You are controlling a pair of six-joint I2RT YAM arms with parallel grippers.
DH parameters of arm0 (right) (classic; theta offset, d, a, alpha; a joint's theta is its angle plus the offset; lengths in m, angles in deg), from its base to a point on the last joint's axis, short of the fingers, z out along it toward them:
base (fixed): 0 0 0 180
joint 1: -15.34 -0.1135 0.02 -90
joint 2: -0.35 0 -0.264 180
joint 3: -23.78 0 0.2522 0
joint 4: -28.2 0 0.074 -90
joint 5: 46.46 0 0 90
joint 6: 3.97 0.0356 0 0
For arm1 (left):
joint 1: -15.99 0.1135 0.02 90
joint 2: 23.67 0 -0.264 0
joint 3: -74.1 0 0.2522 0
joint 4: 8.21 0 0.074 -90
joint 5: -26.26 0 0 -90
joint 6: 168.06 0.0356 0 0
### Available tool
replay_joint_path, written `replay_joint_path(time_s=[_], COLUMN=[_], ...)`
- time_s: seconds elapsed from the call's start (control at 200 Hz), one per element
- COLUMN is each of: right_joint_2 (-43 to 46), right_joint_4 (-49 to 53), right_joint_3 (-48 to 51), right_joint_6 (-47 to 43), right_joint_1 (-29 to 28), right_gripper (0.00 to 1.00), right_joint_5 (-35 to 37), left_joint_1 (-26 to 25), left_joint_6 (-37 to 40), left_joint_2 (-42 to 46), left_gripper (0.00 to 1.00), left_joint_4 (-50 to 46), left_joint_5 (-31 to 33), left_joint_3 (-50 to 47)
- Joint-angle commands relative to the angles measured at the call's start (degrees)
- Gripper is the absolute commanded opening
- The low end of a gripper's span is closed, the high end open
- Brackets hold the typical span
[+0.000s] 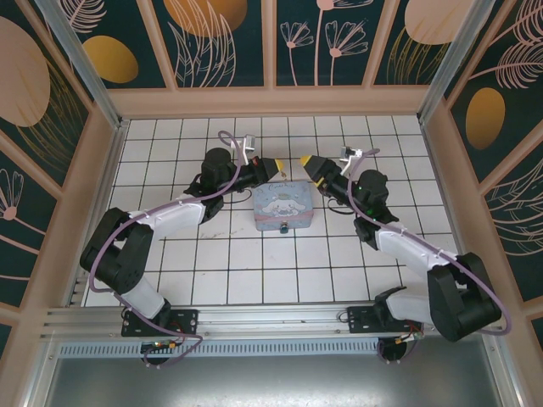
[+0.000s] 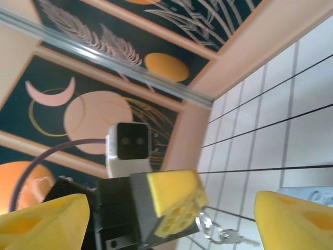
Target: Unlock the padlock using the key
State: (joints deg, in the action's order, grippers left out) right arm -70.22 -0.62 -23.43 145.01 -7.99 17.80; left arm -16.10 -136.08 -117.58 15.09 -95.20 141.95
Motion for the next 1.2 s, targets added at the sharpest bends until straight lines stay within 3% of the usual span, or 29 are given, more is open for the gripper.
replay_joint_path(time_s=[0.0,0.07,0.11,0.275,0.565,0.721,0.961,1.041,1.196], right_joint_2=[1.4,0.8,-0.1,-3.6,1.4,-0.1,-5.3,-7.2,-12.3], right_joint_4=[12.6,17.7,19.8,23.5,4.6,7.6,-17.1,-21.3,-29.6], right_joint_3=[-4.6,-7.3,-8.7,-11.9,0.3,-1.2,4.9,4.7,3.1], right_joint_6=[-8.8,-11.8,-13.0,-17.9,-12.8,-8.0,2.4,3.4,5.8], right_joint_1=[0.4,0.5,0.8,1.9,2.0,2.7,0.0,-2.0,-4.8], right_gripper=[0.85,0.89,0.98,0.99,0.99,0.99,0.99,0.95,0.75], right_joint_5=[6.5,9.3,9.8,10.5,21.5,17.5,7.9,7.4,5.8], left_joint_1=[-0.1,-0.1,-0.1,-0.1,-0.1,-0.2,-0.2,-0.2,-0.1], left_joint_6=[1.8,1.8,1.8,2.3,3.6,3.4,2.8,1.9,0.1], left_joint_2=[1.9,2.0,2.0,2.0,2.8,2.7,2.8,2.8,2.9], left_gripper=[0.00,0.00,0.00,0.00,0.00,0.00,0.00,0.00,0.00], left_joint_4=[1.4,1.4,1.4,0.5,-0.6,0.4,2.0,3.5,6.1], left_joint_5=[0.8,1.0,1.0,1.1,1.8,1.7,2.1,2.2,2.3], left_joint_3=[3.0,3.2,3.3,4.5,5.4,5.6,5.2,4.6,3.4])
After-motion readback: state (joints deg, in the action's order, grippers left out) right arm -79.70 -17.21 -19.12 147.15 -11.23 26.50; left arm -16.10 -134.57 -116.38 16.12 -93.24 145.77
